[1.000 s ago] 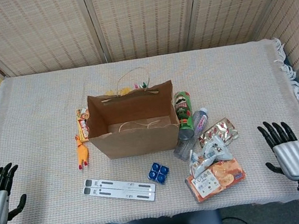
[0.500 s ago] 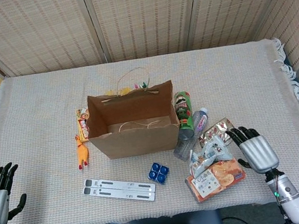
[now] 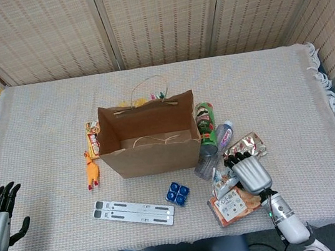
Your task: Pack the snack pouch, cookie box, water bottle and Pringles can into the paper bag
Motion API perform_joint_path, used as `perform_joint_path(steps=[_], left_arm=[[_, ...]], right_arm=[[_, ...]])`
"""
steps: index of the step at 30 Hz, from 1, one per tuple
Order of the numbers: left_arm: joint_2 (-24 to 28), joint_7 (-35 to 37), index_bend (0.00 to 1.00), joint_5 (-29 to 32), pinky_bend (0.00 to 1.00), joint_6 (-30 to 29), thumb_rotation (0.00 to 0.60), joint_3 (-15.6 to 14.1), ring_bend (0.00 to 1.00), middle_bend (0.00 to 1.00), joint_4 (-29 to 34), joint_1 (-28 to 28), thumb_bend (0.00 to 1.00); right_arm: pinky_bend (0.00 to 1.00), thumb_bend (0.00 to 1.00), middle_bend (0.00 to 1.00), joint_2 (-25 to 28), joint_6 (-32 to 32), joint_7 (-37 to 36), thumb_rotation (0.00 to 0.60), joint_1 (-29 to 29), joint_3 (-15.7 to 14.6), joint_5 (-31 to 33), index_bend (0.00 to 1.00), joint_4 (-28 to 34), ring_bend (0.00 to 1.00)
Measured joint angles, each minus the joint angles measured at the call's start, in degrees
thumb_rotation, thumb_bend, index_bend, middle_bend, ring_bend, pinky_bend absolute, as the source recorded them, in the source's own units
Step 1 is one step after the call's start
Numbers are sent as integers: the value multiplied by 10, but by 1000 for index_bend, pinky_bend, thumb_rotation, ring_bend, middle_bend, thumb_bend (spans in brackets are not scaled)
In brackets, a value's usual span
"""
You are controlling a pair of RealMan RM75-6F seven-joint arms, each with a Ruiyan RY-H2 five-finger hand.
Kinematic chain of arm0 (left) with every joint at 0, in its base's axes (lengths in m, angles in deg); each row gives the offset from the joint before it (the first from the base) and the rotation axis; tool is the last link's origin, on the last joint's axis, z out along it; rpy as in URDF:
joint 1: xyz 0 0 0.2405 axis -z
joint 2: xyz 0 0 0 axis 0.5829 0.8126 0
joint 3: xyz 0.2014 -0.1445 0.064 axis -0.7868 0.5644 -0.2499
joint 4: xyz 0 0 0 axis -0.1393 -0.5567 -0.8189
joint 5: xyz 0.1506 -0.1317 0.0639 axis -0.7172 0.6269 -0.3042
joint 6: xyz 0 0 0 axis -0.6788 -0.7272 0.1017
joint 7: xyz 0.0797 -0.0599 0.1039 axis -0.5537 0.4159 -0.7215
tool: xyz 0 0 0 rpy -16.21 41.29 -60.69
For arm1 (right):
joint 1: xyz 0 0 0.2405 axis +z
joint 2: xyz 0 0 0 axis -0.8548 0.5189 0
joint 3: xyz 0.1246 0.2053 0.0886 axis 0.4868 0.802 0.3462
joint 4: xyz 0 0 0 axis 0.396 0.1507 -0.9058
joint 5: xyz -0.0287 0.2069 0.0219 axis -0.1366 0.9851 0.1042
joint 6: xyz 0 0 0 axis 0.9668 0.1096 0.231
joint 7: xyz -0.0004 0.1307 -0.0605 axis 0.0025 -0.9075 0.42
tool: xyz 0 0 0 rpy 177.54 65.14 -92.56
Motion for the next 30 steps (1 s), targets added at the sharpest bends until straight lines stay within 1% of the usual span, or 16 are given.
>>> perform_joint_path(steps=[1, 3, 4, 6, 9, 11, 16, 20, 26, 30], left_arm=[[0, 0, 45, 0, 0, 0, 600, 0, 0, 0, 0, 0, 381], [0, 0, 45, 0, 0, 0, 600, 0, 0, 0, 0, 0, 382], [0, -1, 45, 0, 0, 0, 600, 0, 0, 0, 0, 0, 383], [0, -1, 45, 1, 0, 1, 600, 0, 0, 0, 1, 0, 382], [0, -1, 45, 1, 0, 1, 600, 0, 0, 0, 1, 1, 382], [0, -1, 45, 2, 0, 1, 600, 0, 0, 0, 1, 1, 382], [0, -2, 45, 2, 0, 1, 600, 0, 0, 0, 1, 1, 381], [0, -2, 45, 2, 0, 1, 600, 0, 0, 0, 2, 1, 381], [-1, -4, 45, 2, 0, 0, 600, 0, 0, 0, 2, 0, 381], [-1, -4, 45, 3, 0, 0, 600, 0, 0, 0, 2, 0, 382]], right_arm=[[444, 75, 409, -3, 1, 1, 600, 1, 0, 3, 478, -4, 363], [509, 139, 463, -9, 4, 2, 600, 5, 0, 9, 549, -13, 436], [530, 163, 479, -12, 6, 3, 600, 7, 1, 12, 570, -18, 463], [591, 262, 529, -19, 9, 8, 600, 11, 0, 17, 632, -28, 533], [643, 382, 566, -25, 11, 13, 600, 16, -1, 22, 682, -36, 576], [651, 435, 579, -24, 7, 12, 600, 17, -1, 22, 702, -34, 580], [651, 446, 585, -5, -9, 1, 600, 17, 6, 16, 712, -6, 580], [651, 447, 585, 26, -26, -16, 600, 16, 17, 9, 712, 41, 580], [651, 447, 588, 97, -64, -36, 600, 13, 43, -12, 715, 142, 580], [651, 448, 588, 147, -88, -36, 600, 15, 73, -23, 715, 217, 580]])
